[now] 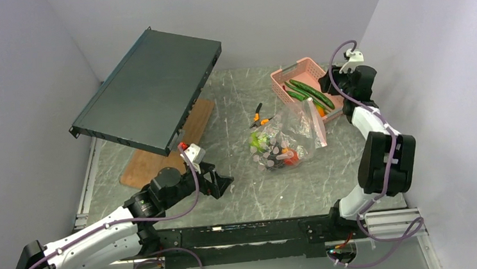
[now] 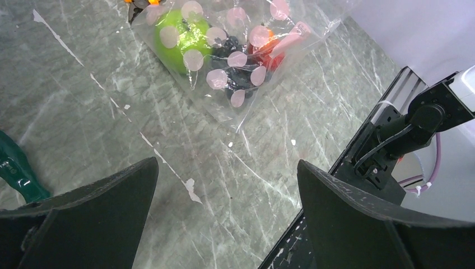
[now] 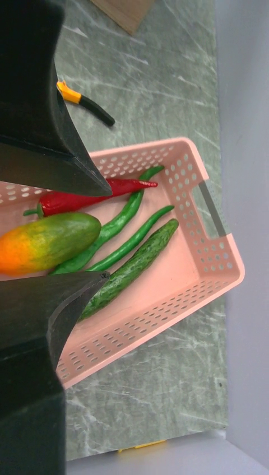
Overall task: Open the zip-top bag and remove the fake food
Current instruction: Place the fake vegetable in the bin, then pick up the fake fruit from the zipper food storage bag.
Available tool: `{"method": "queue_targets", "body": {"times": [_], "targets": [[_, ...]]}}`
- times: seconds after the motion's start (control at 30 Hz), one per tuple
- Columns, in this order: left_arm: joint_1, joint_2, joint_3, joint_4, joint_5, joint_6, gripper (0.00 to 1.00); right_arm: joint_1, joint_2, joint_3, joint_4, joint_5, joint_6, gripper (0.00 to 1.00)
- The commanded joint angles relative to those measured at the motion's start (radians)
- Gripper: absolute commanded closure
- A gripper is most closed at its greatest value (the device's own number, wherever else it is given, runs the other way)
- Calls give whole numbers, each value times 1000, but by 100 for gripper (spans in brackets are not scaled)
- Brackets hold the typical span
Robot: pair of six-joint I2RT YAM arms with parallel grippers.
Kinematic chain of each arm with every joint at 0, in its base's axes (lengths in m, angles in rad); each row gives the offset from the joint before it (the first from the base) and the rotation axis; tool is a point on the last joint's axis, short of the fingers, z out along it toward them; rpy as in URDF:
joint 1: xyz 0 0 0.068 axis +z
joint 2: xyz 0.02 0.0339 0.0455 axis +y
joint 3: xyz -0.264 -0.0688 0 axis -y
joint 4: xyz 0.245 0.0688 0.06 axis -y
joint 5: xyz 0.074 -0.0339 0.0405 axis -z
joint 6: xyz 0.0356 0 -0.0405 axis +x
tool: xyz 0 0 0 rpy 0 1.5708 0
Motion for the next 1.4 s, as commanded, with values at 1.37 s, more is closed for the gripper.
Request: {"method": "queue_targets", "body": {"times": [1.37], "targets": [[-4, 47, -3, 154, 82, -64, 0, -149, -351, -134, -624, -515, -280, 68]]}}
